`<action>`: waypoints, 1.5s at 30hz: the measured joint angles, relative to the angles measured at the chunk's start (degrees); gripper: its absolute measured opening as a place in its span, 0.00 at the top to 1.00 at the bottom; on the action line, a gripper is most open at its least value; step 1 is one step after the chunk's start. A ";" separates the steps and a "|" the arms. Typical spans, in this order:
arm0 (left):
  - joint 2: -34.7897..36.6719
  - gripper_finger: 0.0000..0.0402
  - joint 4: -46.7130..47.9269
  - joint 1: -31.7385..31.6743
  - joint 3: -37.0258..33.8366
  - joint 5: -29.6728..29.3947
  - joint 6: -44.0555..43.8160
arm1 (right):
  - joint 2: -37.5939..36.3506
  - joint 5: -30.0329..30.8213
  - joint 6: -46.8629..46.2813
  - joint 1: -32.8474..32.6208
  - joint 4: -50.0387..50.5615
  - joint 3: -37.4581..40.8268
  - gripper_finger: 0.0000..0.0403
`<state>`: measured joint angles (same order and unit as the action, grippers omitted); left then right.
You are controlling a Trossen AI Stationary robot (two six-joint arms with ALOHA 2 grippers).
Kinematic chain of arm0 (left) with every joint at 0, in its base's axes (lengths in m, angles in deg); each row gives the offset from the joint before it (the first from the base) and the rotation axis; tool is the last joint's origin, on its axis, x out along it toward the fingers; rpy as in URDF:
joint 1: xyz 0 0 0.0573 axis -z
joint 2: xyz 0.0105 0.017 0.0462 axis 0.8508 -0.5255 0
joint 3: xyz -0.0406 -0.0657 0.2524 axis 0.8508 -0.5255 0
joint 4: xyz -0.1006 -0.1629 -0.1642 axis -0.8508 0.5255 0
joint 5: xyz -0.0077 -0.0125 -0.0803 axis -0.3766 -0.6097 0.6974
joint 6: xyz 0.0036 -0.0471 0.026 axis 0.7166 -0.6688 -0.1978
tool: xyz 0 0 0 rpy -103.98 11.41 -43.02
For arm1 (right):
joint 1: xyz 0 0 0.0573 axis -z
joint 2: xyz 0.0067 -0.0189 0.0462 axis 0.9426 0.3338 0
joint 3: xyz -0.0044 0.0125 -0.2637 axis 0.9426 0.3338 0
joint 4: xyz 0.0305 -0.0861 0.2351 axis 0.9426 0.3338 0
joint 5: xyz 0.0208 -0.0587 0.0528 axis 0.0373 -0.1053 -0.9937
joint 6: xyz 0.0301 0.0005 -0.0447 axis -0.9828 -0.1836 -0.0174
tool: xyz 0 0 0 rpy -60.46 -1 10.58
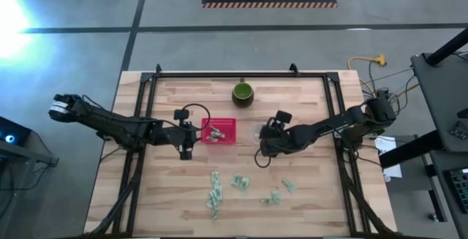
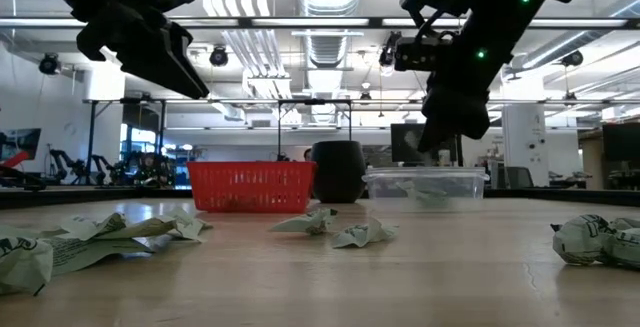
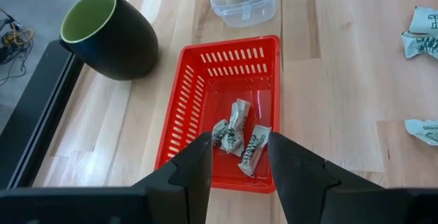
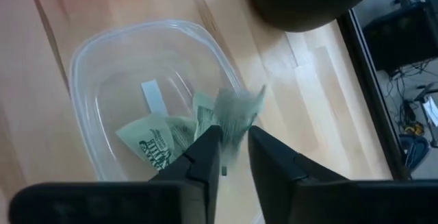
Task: Pick and place items into bin
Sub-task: Put the stevia packet into the transparent bin, then put the stevia packet into the red bin
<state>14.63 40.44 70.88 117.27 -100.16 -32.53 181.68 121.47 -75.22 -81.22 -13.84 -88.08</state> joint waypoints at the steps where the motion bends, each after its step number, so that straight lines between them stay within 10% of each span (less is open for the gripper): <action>1: 0.00 0.68 0.00 -0.02 0.00 -0.02 -0.01 | 0.00 0.00 0.06 0.00 -0.04 0.00 0.81; 17: 0.00 0.68 -0.02 0.00 -0.18 1.24 -0.34 | -2.92 -0.40 3.97 -3.24 -0.05 0.00 0.64; 28: -1.54 0.68 -5.00 2.36 -2.75 12.66 -3.05 | -9.32 -0.52 4.62 -13.48 -0.15 0.04 0.68; 45: -23.69 0.68 -21.29 8.30 -1.83 24.30 3.50 | -11.21 -0.42 4.24 -17.81 -0.58 0.12 0.74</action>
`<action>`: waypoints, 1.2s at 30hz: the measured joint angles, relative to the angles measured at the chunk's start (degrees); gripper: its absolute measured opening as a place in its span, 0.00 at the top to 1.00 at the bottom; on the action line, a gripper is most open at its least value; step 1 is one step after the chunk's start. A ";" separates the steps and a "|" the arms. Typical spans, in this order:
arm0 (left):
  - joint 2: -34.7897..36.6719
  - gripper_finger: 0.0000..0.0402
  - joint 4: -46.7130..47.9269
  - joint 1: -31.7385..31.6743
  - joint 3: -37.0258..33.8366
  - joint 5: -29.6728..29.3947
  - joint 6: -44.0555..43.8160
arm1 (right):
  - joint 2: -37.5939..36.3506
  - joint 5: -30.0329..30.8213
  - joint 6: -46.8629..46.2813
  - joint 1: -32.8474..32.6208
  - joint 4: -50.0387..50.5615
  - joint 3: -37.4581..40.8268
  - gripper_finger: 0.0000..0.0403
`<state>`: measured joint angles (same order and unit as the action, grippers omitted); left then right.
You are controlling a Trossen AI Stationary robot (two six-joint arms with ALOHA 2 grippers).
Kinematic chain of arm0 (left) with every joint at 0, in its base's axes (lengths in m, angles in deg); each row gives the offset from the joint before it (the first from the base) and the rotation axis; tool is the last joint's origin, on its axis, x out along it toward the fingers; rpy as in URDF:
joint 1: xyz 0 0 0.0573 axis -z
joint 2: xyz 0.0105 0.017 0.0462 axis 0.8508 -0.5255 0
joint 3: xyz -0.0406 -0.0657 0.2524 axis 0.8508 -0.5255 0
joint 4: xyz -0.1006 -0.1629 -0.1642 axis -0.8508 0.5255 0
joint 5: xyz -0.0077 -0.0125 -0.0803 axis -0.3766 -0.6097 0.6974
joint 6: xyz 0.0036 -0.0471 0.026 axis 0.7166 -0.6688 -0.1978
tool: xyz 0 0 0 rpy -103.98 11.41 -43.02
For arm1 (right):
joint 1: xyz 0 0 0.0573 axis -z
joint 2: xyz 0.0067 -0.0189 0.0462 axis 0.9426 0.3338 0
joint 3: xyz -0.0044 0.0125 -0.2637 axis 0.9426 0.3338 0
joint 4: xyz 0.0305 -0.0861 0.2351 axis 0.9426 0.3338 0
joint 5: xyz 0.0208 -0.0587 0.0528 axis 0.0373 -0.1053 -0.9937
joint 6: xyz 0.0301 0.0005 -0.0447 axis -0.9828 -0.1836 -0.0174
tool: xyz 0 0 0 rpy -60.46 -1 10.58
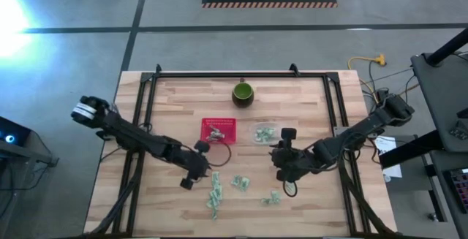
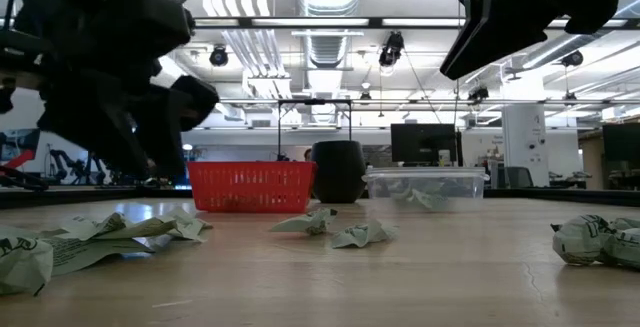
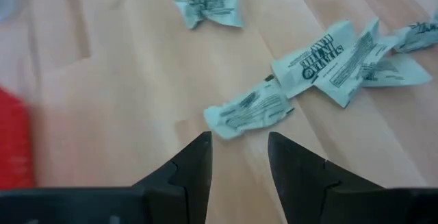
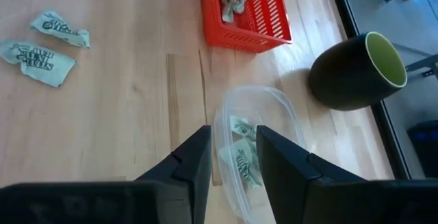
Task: Pick and place items into bin
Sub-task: Put the stevia packet into the red bin
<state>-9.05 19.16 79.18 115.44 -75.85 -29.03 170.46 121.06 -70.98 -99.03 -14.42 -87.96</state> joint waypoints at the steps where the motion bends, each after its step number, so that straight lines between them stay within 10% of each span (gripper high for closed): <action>1: -1.18 0.68 0.00 0.18 0.63 0.01 -0.07 | 0.00 0.00 -0.06 0.00 -0.03 0.02 0.74; 36: -14.25 0.68 -4.22 0.99 7.99 1.79 5.50 | 0.07 0.00 -0.73 0.02 -0.13 0.58 0.80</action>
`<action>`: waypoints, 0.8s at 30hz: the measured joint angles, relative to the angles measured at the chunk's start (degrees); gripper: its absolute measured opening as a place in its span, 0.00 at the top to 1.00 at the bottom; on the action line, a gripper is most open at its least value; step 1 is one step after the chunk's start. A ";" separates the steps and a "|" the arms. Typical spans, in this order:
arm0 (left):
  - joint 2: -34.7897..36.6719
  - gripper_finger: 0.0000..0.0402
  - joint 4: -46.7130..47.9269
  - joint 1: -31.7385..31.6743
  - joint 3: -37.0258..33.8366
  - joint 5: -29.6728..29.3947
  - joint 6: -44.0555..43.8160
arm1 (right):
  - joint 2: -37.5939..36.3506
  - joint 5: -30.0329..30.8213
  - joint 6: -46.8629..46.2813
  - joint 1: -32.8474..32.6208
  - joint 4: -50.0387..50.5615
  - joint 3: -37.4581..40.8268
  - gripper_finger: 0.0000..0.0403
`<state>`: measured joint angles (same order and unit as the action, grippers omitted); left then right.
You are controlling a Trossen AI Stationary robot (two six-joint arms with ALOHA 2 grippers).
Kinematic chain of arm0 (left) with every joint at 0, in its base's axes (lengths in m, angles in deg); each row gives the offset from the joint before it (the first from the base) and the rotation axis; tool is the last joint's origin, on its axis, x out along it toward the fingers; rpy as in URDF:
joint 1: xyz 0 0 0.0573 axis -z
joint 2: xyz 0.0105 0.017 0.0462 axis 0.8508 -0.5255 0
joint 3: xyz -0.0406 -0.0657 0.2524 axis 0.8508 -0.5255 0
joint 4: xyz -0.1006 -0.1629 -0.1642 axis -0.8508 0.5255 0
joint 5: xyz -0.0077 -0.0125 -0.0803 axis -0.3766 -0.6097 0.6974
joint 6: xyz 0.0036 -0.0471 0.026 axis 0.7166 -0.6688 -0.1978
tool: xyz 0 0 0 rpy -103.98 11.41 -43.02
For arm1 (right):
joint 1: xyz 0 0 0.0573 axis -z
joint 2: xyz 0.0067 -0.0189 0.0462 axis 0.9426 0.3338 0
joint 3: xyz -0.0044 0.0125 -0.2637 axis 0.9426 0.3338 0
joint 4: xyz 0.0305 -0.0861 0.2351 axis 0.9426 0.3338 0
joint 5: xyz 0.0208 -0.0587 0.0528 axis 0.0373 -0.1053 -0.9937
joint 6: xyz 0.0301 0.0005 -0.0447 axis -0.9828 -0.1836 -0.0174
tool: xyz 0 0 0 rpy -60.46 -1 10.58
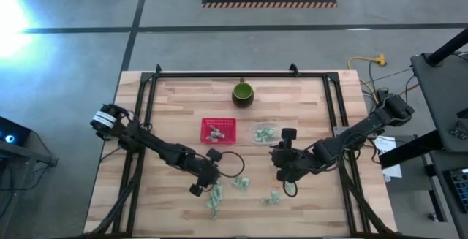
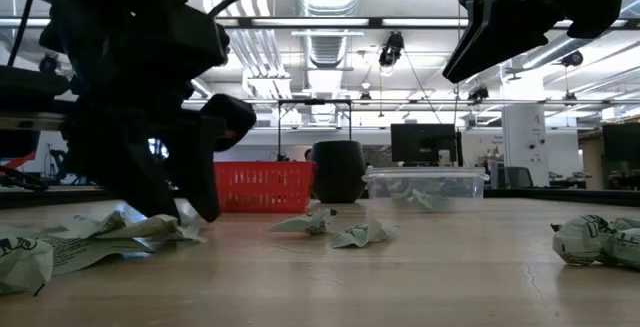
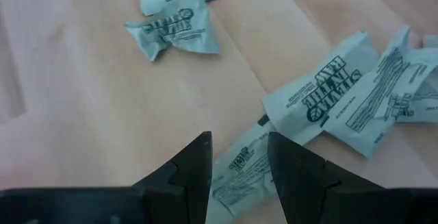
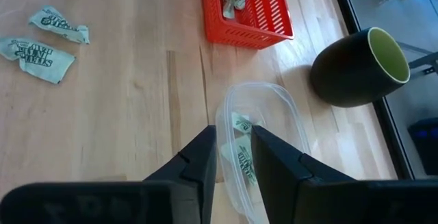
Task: Pick and place items into bin
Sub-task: Put the stevia packet into the red bin
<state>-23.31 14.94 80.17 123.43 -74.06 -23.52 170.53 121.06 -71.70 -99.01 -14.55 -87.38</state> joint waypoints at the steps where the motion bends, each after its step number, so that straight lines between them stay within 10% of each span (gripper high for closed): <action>1: -0.33 0.68 -0.05 0.00 0.10 0.17 -0.02 | 0.00 0.00 -0.01 0.00 -0.02 0.00 0.79; 24: 9.89 0.68 16.53 0.11 -0.52 -9.99 -16.61 | 0.00 0.00 -0.42 0.00 -0.03 0.22 0.81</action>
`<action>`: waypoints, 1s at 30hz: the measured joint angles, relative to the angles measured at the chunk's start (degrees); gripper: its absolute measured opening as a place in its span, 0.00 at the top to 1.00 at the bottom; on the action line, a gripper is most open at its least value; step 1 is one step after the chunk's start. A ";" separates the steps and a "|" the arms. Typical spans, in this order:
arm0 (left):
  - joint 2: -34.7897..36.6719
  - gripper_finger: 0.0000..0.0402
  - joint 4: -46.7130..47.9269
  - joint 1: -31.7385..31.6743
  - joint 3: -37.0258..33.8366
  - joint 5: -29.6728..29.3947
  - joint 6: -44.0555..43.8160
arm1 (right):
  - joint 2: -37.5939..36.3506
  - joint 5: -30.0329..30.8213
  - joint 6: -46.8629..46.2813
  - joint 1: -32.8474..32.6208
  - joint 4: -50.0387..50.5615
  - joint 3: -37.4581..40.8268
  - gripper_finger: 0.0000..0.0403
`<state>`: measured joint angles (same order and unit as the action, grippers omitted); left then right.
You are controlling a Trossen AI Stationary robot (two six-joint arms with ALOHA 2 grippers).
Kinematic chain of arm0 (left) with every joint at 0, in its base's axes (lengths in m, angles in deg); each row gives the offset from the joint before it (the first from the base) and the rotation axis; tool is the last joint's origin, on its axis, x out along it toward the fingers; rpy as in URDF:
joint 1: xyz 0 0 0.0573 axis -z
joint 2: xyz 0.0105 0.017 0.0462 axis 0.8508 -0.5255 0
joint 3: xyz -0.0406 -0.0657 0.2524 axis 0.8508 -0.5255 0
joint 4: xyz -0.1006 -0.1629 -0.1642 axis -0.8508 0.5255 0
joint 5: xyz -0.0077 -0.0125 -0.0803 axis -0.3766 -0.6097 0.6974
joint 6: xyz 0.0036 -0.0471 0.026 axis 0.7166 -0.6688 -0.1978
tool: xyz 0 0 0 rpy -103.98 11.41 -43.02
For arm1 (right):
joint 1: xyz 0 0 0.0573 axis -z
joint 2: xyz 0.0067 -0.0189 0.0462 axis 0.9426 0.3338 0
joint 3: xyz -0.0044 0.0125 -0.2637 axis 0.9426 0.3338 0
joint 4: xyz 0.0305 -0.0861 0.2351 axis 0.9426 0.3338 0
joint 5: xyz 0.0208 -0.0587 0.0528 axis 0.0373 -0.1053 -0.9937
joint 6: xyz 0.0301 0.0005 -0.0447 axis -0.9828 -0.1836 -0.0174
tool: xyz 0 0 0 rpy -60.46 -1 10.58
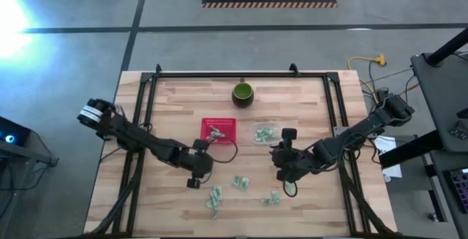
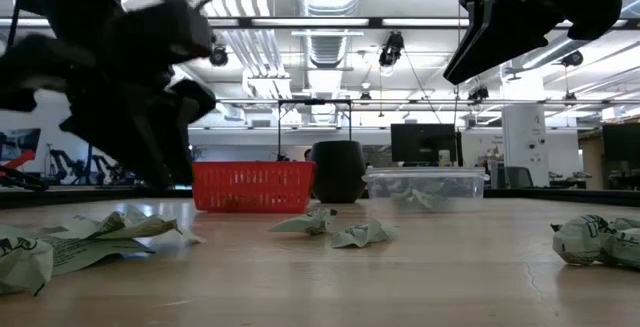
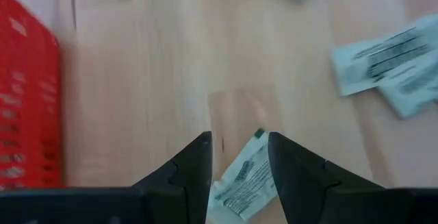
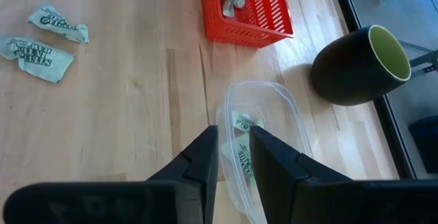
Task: Pick and place items into bin
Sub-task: Put the stevia packet into the red bin
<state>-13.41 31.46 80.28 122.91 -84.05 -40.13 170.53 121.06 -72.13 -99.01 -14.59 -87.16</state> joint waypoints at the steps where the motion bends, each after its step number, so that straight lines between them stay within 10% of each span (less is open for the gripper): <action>1: 0.70 0.68 0.12 0.08 0.00 0.23 1.04 | 0.00 0.00 0.00 0.00 0.00 0.00 0.81; 30: -2.23 0.68 6.05 0.31 -2.23 0.35 11.26 | 0.00 0.02 -0.01 0.02 -0.48 0.35 0.83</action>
<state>-15.64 37.52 80.58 120.68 -83.70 -28.88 170.53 121.08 -72.14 -98.99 -15.07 -86.81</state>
